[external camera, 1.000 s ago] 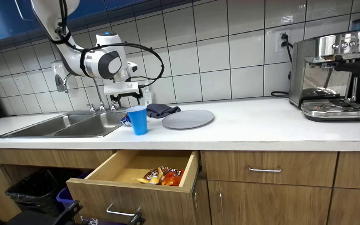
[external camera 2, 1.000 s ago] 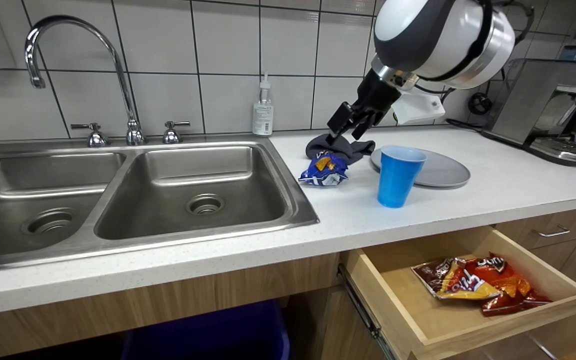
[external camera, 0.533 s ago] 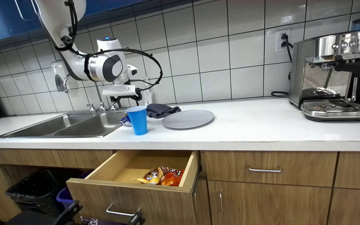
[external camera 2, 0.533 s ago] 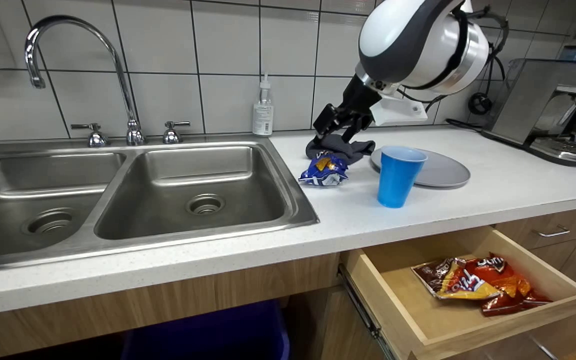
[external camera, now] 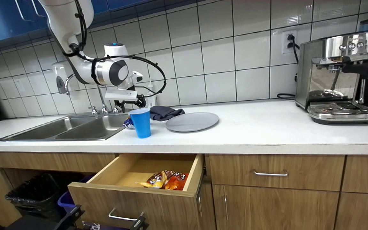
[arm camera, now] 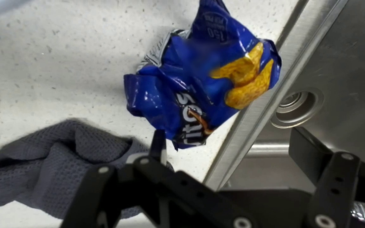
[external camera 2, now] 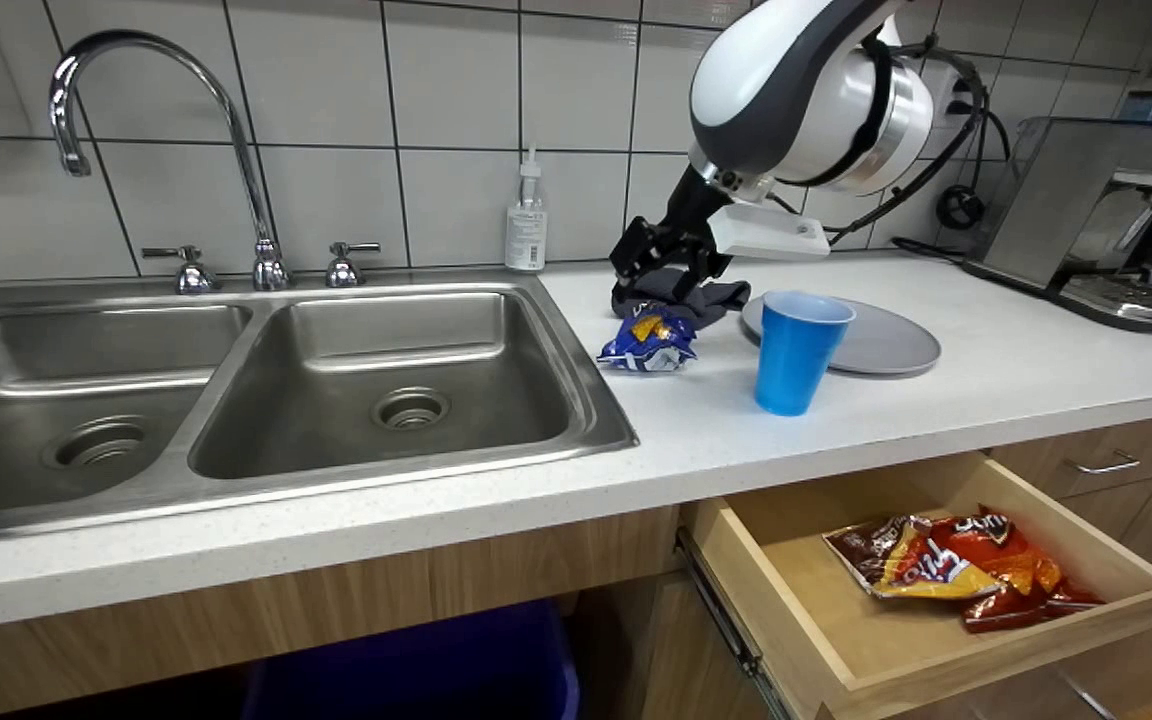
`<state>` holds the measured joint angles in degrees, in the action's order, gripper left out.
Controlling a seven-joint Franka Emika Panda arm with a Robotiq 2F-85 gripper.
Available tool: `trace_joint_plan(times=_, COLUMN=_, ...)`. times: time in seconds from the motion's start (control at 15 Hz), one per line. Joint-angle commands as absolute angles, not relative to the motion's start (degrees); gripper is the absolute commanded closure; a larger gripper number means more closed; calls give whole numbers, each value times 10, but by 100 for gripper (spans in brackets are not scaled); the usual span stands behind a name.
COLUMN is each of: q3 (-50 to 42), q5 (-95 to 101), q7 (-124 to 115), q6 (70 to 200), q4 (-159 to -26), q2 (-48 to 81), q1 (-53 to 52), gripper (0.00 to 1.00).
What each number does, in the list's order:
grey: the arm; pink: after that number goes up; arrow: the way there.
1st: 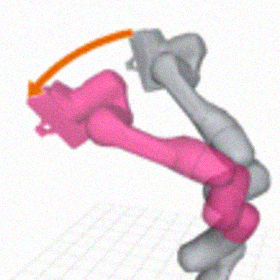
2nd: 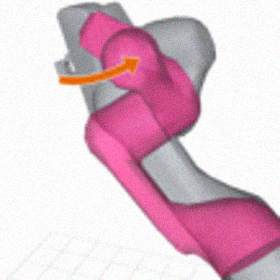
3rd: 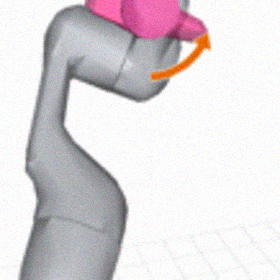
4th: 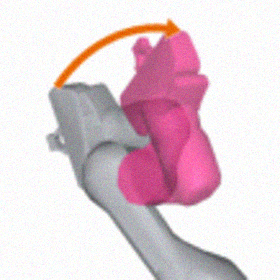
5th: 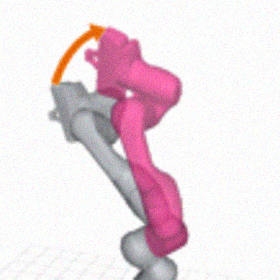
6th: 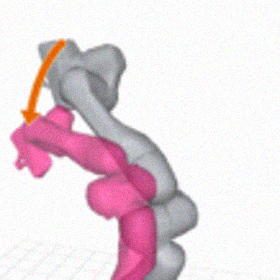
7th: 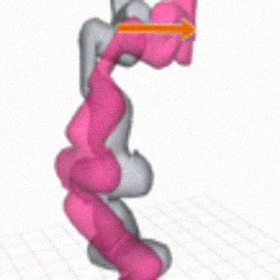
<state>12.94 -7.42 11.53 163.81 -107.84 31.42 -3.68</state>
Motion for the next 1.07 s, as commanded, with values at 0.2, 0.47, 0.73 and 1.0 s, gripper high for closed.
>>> trace_joint_plan(times=0.2, q3=118, q5=-61, q7=85, q6=1609, q4=-1035, q2=342, q1=-48, gripper=0)
trace_joint_plan(times=0.47, q3=123, q5=-62, q7=89, q6=1605, q4=-1034, q2=343, q1=-45, gripper=0)
trace_joint_plan(times=0.73, q3=137, q5=-67, q7=104, q6=1598, q4=-1044, q2=329, q1=-35, gripper=0)
trace_joint_plan(times=1.0, q3=142, q5=-69, q7=108, q6=1586, q4=-1047, q2=324, q1=-33, gripper=0)
